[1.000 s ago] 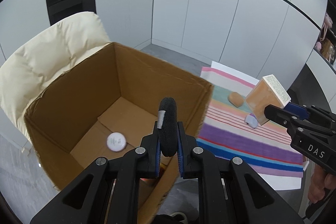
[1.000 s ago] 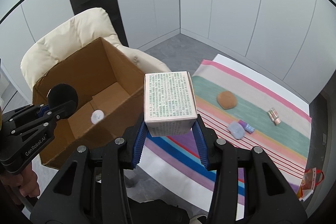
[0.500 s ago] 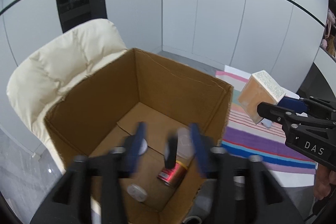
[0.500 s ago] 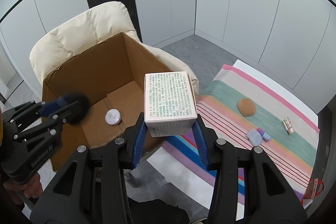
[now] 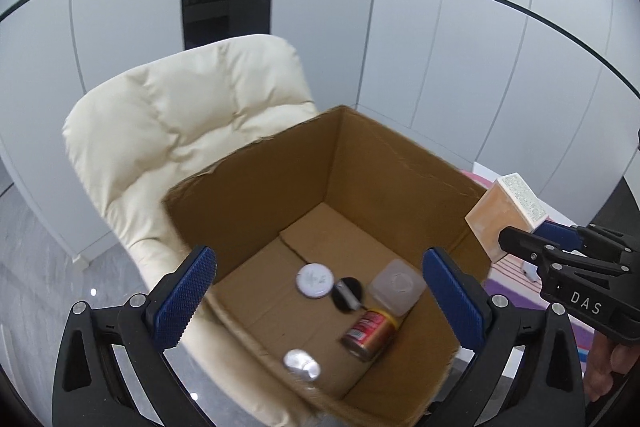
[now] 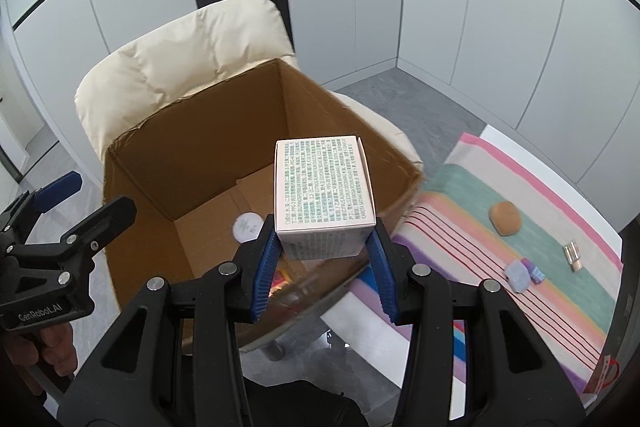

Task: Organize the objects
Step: 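Open the left tool to drop the puff while the right tool releases the paper box inside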

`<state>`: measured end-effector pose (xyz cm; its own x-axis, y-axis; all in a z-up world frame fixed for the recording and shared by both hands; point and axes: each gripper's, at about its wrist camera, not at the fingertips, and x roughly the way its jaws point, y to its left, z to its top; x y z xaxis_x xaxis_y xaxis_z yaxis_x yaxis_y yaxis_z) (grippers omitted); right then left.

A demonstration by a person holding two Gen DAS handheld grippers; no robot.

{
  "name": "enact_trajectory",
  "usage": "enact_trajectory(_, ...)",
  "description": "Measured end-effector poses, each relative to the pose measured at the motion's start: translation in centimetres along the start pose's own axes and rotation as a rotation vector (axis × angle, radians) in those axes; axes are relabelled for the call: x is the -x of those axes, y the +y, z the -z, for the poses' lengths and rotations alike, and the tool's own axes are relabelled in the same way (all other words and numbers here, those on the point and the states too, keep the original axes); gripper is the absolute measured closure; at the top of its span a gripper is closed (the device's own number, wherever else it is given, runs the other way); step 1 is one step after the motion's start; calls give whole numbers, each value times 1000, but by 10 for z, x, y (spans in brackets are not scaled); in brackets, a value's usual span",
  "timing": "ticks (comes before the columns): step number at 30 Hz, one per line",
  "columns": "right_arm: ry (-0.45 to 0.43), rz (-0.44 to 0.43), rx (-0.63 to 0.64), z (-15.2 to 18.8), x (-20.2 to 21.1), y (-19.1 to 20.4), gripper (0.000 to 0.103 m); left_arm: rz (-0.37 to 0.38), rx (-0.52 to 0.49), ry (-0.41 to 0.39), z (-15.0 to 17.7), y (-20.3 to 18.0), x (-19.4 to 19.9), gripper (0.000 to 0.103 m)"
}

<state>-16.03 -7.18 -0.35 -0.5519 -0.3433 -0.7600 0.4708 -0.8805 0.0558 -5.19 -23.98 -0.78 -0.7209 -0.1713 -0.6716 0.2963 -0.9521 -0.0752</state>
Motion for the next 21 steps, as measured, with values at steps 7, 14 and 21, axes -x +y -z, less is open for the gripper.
enact_trajectory(7, 6, -34, 39, -7, -12, 30, 58, -37, 7, 2, 6, 22, 8, 0)
enact_trajectory(14, 24, -66, 64, -10, -27, 55, 56, -66, 25, 2, 10, 42, 14, 0)
enact_trajectory(21, 3, -65, 46, -10, -27, 61, 29, -98, 47, -2, 10, 56, 17, 0)
